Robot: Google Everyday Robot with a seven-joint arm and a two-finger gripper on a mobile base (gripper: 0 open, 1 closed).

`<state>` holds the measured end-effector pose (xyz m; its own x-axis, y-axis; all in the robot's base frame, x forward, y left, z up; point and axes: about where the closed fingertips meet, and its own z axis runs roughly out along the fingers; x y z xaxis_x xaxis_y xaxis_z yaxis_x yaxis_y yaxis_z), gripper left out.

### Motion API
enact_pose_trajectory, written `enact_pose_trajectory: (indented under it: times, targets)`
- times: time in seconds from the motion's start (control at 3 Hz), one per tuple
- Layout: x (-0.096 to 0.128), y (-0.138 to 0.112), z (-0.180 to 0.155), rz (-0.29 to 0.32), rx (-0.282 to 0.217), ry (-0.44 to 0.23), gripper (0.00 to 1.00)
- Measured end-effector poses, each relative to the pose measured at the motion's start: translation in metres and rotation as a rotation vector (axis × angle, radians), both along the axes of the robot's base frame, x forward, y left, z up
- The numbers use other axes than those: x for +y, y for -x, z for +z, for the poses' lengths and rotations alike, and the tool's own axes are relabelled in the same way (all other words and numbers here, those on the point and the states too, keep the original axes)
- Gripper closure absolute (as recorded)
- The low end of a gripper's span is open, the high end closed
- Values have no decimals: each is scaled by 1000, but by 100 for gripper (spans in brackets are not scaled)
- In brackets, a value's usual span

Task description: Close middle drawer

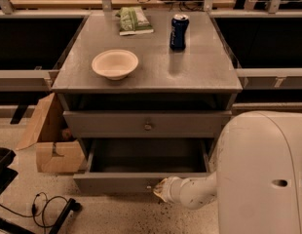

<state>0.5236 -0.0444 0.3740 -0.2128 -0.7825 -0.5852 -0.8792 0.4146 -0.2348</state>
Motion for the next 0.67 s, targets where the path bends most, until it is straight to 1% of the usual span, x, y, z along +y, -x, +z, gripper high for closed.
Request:
enact_pose_trajectory:
  times: [0.33, 0.67]
  targets:
    - [-2, 27, -2, 0, 23, -1, 100]
    - [1, 76, 5, -3, 45, 8, 100]
